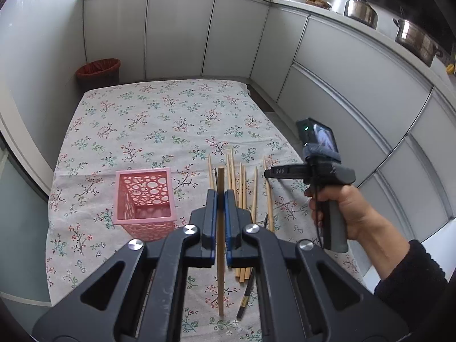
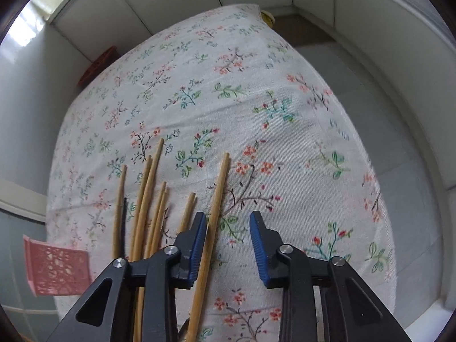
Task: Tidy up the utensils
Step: 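Lift the held sticks with both tools and carry them over the pink basket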
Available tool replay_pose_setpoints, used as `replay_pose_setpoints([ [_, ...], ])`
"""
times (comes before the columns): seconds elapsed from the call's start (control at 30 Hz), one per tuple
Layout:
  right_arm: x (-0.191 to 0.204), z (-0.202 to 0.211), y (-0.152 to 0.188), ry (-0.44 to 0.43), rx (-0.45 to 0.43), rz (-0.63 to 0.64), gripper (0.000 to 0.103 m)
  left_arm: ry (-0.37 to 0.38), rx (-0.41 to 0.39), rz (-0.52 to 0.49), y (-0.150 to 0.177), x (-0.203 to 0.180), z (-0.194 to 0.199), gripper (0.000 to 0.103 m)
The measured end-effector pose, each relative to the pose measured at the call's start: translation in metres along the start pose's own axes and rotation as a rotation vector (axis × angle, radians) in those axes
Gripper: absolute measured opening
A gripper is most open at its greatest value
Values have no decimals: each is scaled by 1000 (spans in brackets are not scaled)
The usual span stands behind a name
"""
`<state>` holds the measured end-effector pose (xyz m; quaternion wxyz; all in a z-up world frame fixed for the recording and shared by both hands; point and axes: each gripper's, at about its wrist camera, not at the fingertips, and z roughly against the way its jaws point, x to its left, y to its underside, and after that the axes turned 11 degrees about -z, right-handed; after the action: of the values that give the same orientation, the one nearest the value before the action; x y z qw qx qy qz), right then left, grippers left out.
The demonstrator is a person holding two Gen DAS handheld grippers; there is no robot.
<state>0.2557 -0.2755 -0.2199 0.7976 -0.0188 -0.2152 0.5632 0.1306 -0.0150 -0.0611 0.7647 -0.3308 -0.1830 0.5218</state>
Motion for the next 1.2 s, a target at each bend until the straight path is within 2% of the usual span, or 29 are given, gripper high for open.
replay_pose_setpoints([
  [0.03, 5, 0, 2, 34, -15, 34, 20, 4, -3, 7, 0, 1, 2, 6],
  [0.07, 9, -1, 4, 37, -12, 57, 8, 9, -6, 12, 1, 3, 2, 6],
  [0.2, 15, 1, 11, 75, -16, 107, 7, 20, -28, 9, 6, 2, 8, 6],
  [0.33, 12, 27, 20, 70, -54, 129, 6, 2, -61, -15, 12, 0, 20, 6],
  [0.53, 9, 94, 41, -34, -145, 120, 6, -9, -148, -30, 14, 3, 49, 6],
  [0.8, 36, 177, 77, -171, -296, 161, 6, -34, -333, -3, 9, 10, 93, 6],
  [1.03, 76, 222, 98, -257, -430, 242, 6, -130, -479, 29, 9, 26, 114, 6],
  [1.2, 100, 247, 105, -347, -485, 269, 6, -191, -515, 46, 7, 39, 110, 6],
])
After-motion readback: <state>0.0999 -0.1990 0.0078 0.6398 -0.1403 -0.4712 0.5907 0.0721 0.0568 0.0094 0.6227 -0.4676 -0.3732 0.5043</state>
